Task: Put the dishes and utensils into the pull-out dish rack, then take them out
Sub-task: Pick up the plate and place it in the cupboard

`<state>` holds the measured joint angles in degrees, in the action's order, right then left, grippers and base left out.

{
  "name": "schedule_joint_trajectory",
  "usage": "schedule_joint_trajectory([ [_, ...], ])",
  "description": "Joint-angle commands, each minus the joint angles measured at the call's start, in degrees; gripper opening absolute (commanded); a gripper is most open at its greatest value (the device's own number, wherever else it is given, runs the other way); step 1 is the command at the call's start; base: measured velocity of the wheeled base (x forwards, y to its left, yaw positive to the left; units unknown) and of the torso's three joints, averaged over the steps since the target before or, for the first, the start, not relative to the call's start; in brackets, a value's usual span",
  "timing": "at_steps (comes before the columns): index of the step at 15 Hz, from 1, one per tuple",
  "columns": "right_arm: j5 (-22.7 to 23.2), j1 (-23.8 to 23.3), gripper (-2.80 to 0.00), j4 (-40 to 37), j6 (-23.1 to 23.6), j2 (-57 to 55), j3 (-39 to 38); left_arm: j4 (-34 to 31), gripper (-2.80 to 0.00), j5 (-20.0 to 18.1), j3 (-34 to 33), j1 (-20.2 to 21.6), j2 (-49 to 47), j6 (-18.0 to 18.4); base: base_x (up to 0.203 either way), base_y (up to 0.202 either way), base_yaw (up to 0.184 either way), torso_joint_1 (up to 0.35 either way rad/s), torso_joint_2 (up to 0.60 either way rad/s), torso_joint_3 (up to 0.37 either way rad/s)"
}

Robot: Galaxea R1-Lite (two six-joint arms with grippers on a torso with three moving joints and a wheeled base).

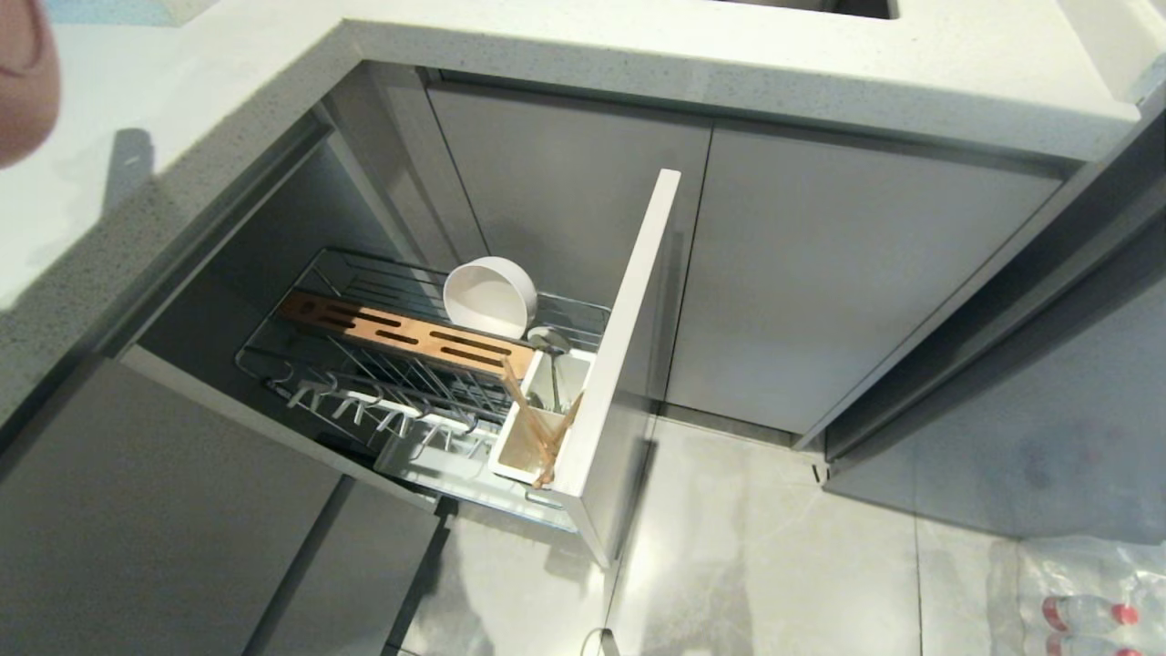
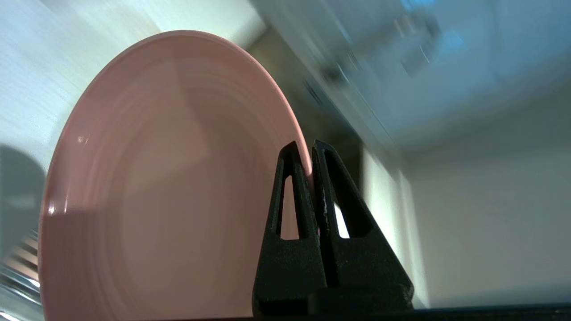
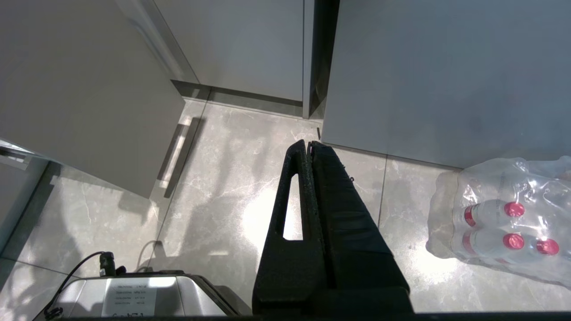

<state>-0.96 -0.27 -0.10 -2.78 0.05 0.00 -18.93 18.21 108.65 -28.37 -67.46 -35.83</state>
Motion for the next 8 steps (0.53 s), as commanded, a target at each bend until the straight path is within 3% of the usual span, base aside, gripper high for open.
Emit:
schedule_joint_trajectory([
  [1, 0.0, 0.0, -2.8, 0.01, -0.03, -0.05, -0.09, 0.23, -2.8, 0.17, -4.1, -8.16, 0.77, -1.18, 0.0, 0.0, 0.0, 0.0, 0.0, 0.0],
  [2, 0.0, 0.0, -2.8, 0.01, -0.03, -0.05, -0.09, 1.21, -2.8, 0.45, -7.75, -11.57, 1.14, -3.84, 0.0, 0.0, 0.0, 0.0, 0.0, 0.0],
  [4, 0.0, 0.0, -2.8, 0.01, -0.03, -0.05, -0.09, 2.78, -2.8, 2.24, -12.43, -14.55, 0.27, -11.33, 0.0, 0.0, 0.0, 0.0, 0.0, 0.0],
  [7, 0.0, 0.0, -2.8, 0.01, -0.03, -0.05, -0.09, 3.11, -2.8, 4.54, -18.56, -15.62, -1.27, -13.64, 0.0, 0.0, 0.0, 0.0, 0.0, 0.0],
  [8, 0.0, 0.0, -2.8, 0.01, -0.03, -0.05, -0.09, 3.41, -2.8, 6.96, -21.04, -15.65, -2.29, -13.88, 0.0, 0.0, 0.0, 0.0, 0.0, 0.0],
])
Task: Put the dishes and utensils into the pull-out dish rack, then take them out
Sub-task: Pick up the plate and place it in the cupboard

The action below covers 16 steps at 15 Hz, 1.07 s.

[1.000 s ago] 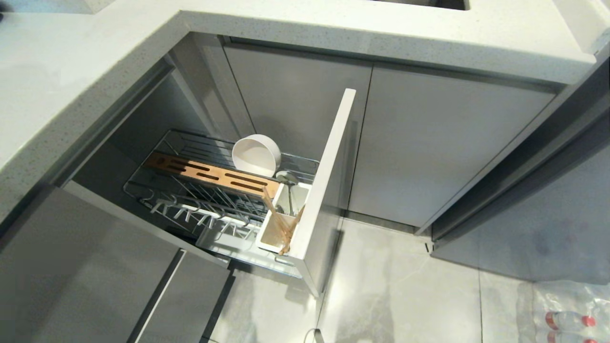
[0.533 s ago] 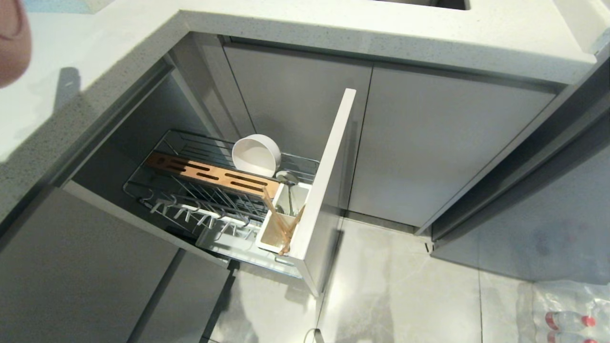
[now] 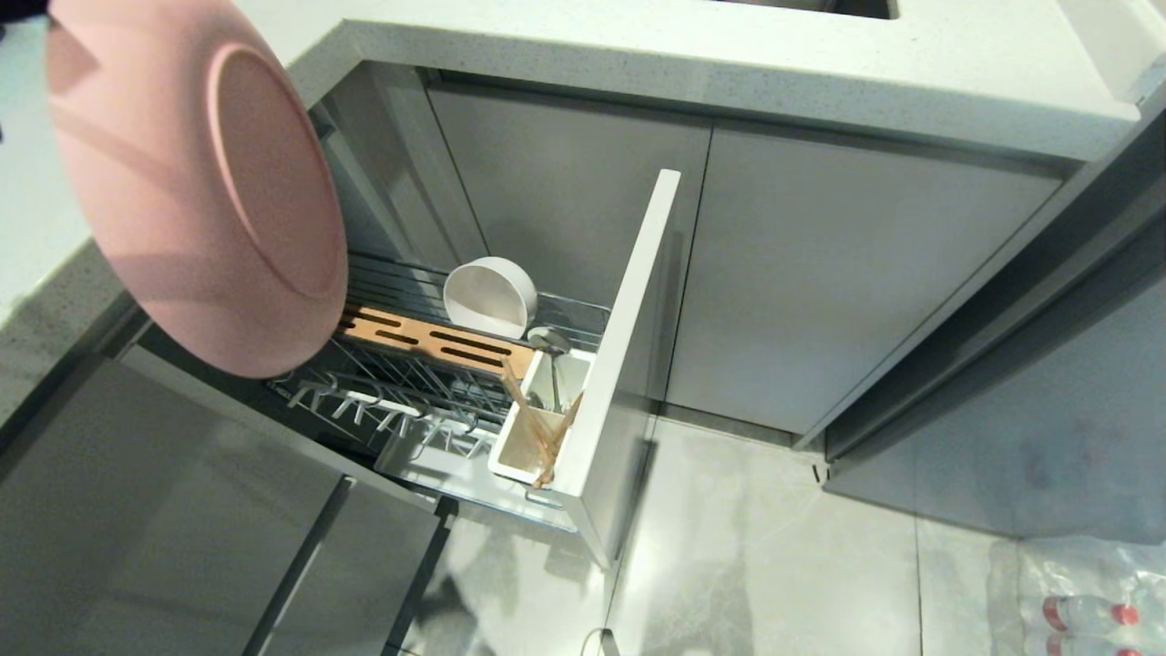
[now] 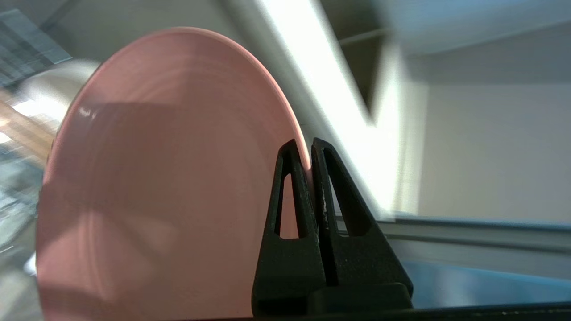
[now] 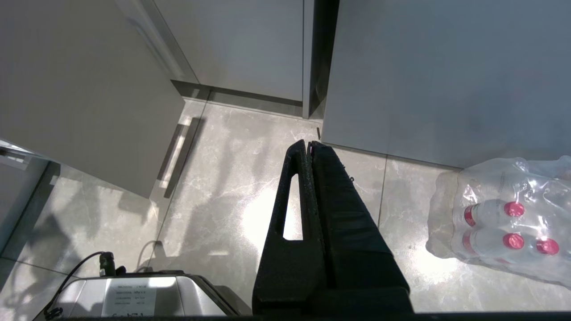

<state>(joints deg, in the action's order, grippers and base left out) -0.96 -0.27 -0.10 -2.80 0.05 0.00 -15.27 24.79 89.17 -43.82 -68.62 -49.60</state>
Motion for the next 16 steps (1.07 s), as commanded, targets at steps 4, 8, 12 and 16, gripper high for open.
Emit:
schedule_joint_trajectory([
  [4, 0.0, 0.0, -2.8, 0.01, -0.01, -0.05, -0.09, 11.42, -2.8, 13.94, -7.99, -0.19, -8.47, -4.8, 0.0, 0.0, 0.0, 0.0, 0.0, 0.0],
  [8, 0.0, 0.0, -2.8, 0.01, -0.01, -0.05, -0.09, 14.33, -2.8, 21.9, -10.5, 0.1, -13.54, -12.92, 0.0, 0.0, 0.0, 0.0, 0.0, 0.0],
  [12, 0.0, 0.0, -2.8, 0.01, -0.01, -0.05, -0.09, 17.92, -2.8, 22.98, -16.23, 2.05, -13.58, -13.64, 0.0, 0.0, 0.0, 0.0, 0.0, 0.0],
  [16, 0.0, 0.0, -2.8, 0.01, -0.01, -0.05, -0.09, 37.08, -2.8, 22.94, -27.73, 7.3, -13.85, -12.41, 0.0, 0.0, 0.0, 0.0, 0.0, 0.0],
])
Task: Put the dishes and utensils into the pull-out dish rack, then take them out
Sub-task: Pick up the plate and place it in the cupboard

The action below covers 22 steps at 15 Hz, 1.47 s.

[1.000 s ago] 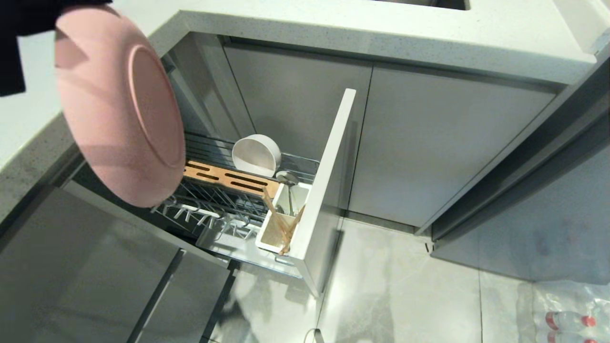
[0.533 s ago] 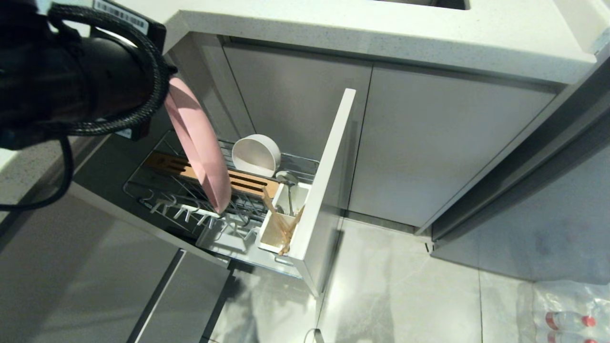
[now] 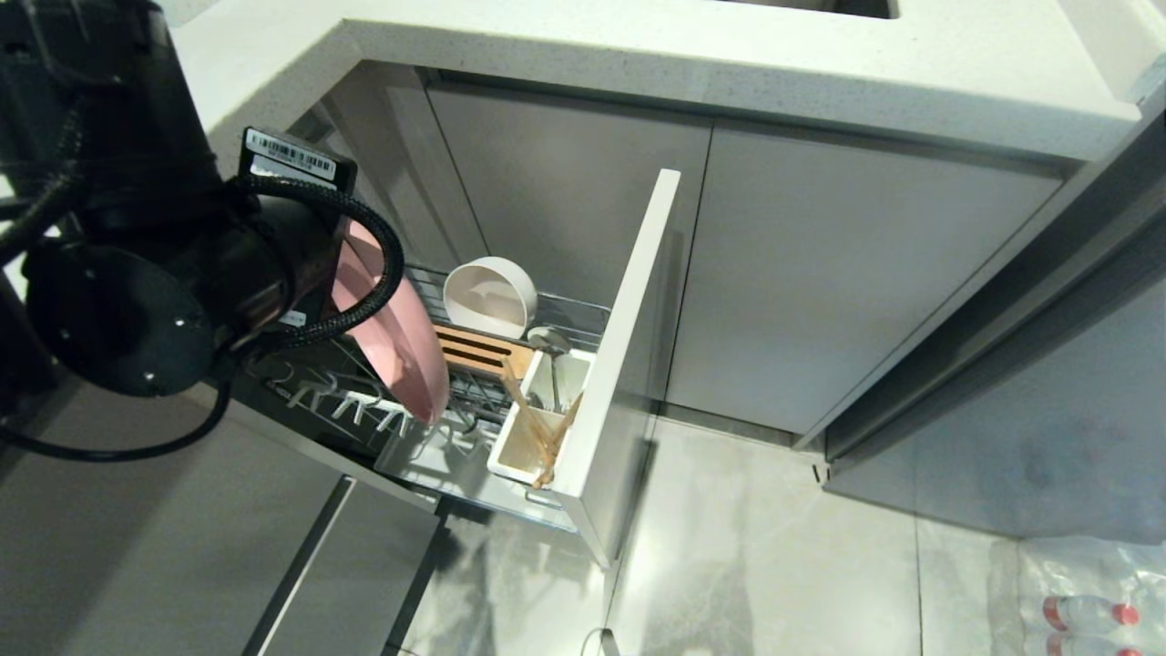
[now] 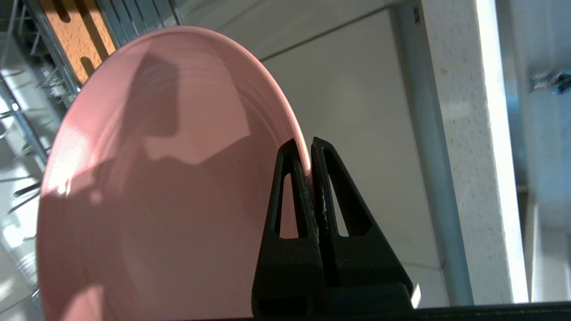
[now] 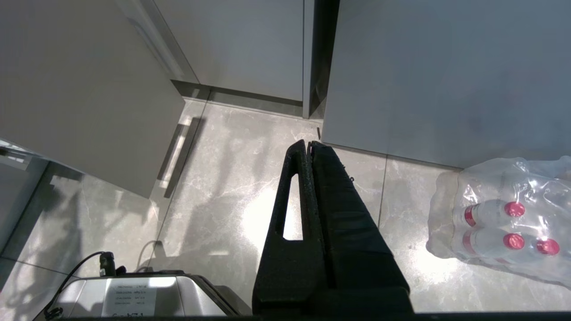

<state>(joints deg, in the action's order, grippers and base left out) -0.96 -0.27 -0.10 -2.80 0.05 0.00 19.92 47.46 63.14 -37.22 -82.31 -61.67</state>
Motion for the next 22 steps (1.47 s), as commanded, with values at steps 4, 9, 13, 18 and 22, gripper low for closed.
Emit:
schedule_joint_trajectory([
  [4, -0.01, 0.0, -2.8, 0.01, -0.01, -0.05, -0.09, 12.18, -2.8, 0.21, -5.57, 0.93, -1.87, -0.82, 0.0, 0.0, 0.0, 0.0, 0.0, 0.0],
  [9, -0.01, 0.0, -2.8, 0.01, -0.01, -0.05, -0.09, 24.39, -2.8, 0.85, -11.15, 0.77, -5.81, -0.07, 0.0, 0.0, 0.0, 0.0, 0.0, 0.0],
  [13, -0.01, 0.0, -2.8, 0.01, -0.01, -0.05, -0.09, 25.63, -2.8, 5.55, -11.28, 0.91, -8.3, 0.04, 0.0, 0.0, 0.0, 0.0, 0.0, 0.0],
  [18, -0.01, 0.0, -2.8, 0.01, -0.01, -0.05, -0.09, 26.58, -2.8, 8.7, -10.64, 1.39, -9.71, 0.01, 0.0, 0.0, 0.0, 0.0, 0.0, 0.0],
  [22, -0.01, 0.0, -2.8, 0.01, -0.01, -0.05, -0.09, 30.62, -2.8, 8.73, -10.76, 1.54, -10.06, 2.08, 0.0, 0.0, 0.0, 0.0, 0.0, 0.0],
])
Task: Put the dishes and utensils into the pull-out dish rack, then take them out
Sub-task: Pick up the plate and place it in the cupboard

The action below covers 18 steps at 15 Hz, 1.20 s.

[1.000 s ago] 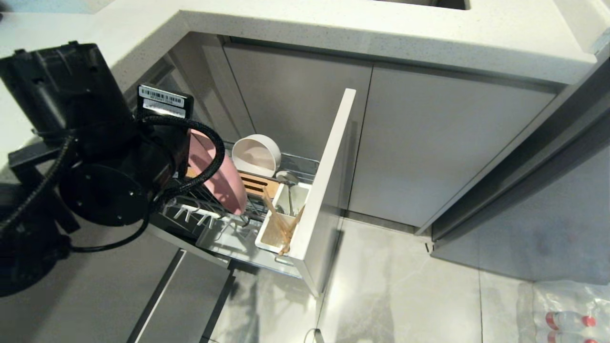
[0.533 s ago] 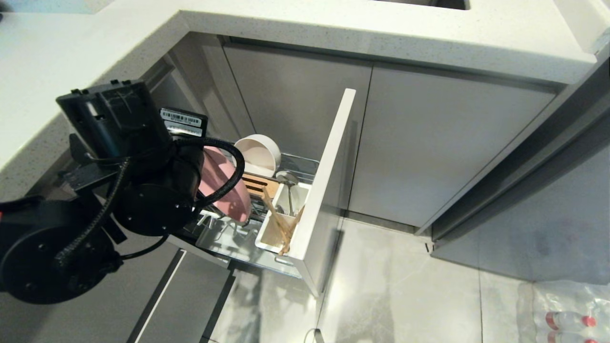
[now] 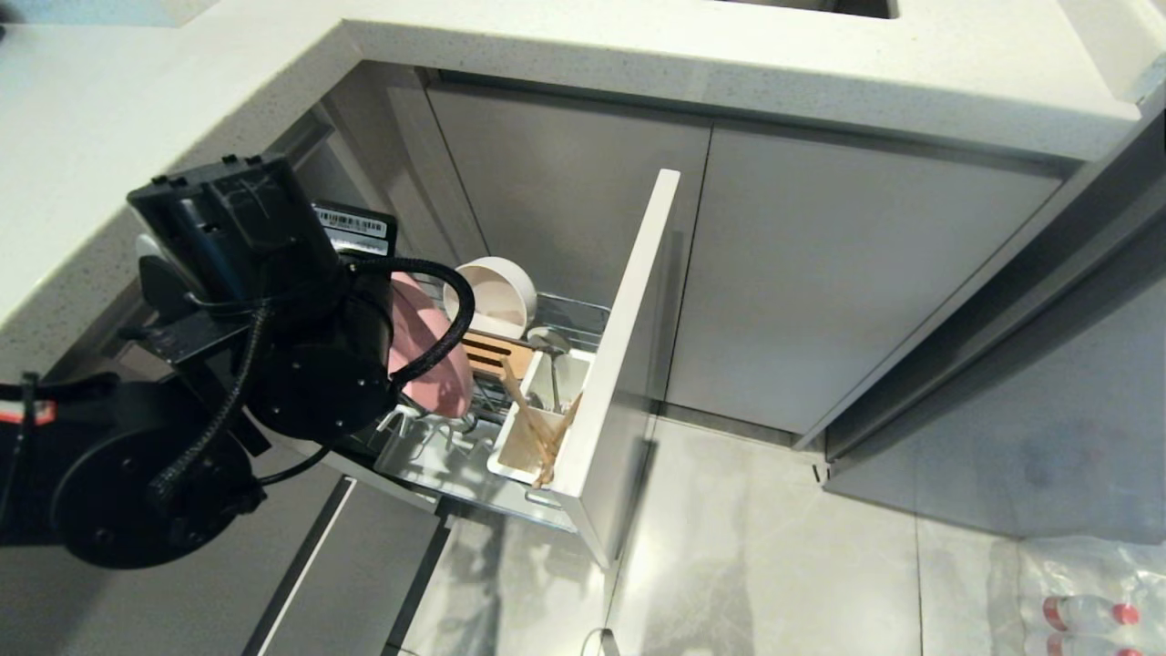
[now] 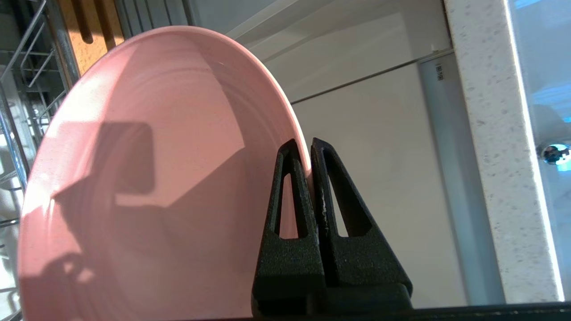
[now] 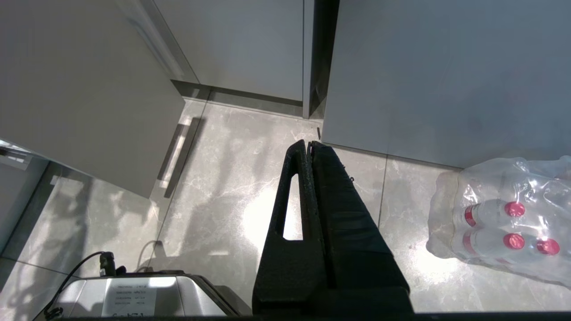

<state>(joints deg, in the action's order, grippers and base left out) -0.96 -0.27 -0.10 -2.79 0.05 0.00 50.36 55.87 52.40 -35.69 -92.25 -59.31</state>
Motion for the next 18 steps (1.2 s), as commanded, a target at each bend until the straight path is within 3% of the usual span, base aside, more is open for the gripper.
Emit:
schedule_joint_trajectory([
  [1, 0.0, 0.0, -2.8, 0.01, -0.02, -0.05, -0.09, 0.41, -2.8, 0.44, -0.71, 0.01, -0.37, -0.36, 0.0, 0.0, 0.0, 0.0, 0.0, 0.0],
  [7, 0.0, 0.0, -2.8, 0.01, -0.02, -0.05, -0.09, 9.22, -2.8, -0.03, -0.91, 0.19, 0.29, 2.16, 0.0, 0.0, 0.0, 0.0, 0.0, 0.0],
  [18, 0.0, 0.0, -2.8, 0.01, -0.02, -0.05, -0.09, 9.14, -2.8, 1.08, -2.56, 0.98, -2.05, 1.74, 0.0, 0.0, 0.0, 0.0, 0.0, 0.0],
])
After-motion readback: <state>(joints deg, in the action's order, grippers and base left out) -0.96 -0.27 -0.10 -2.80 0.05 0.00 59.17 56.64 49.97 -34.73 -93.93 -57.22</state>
